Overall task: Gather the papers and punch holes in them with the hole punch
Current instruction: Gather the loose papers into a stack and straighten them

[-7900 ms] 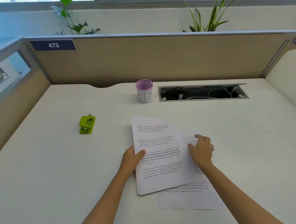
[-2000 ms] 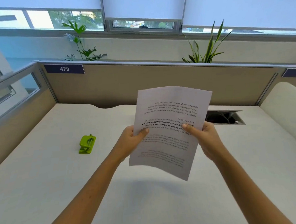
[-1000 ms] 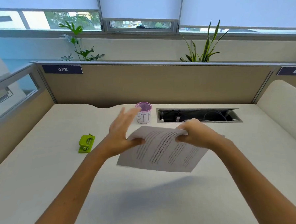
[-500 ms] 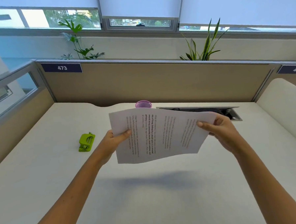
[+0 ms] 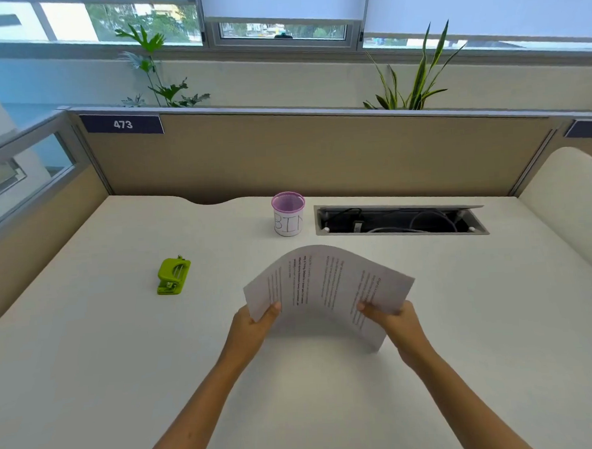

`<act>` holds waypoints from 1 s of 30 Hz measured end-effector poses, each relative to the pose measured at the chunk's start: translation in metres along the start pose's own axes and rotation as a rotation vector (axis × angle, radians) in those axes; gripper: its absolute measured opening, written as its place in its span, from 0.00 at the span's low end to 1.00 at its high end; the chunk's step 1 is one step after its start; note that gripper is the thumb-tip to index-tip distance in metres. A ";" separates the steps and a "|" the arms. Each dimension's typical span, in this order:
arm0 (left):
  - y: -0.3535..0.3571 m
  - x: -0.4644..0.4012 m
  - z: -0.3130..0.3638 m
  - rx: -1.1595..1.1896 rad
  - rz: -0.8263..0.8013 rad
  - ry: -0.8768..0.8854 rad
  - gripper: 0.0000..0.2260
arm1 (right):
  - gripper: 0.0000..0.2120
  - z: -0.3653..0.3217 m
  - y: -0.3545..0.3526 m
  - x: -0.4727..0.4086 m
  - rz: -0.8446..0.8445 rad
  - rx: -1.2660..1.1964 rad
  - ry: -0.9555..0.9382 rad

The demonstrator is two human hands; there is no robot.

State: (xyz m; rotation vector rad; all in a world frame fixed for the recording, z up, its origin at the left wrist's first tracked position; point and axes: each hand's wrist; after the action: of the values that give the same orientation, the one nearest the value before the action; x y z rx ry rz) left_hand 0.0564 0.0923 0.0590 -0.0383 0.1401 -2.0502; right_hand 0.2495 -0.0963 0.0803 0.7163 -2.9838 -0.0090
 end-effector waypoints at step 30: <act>0.046 0.050 0.043 0.834 0.086 -0.480 0.14 | 0.16 -0.029 0.022 0.015 -0.050 -0.235 0.016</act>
State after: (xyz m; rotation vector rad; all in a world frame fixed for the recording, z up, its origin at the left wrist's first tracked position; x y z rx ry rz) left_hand 0.0776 0.0229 0.0945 -0.0043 -0.9842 -1.8151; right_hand 0.2282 -0.0828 0.1107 0.7570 -2.8806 -0.3477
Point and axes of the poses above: each hand's wrist, its own x-axis away from the middle knuckle, its own y-axis out of the palm, z = x × y, and after that the axes turned 15 degrees about z, right-handed
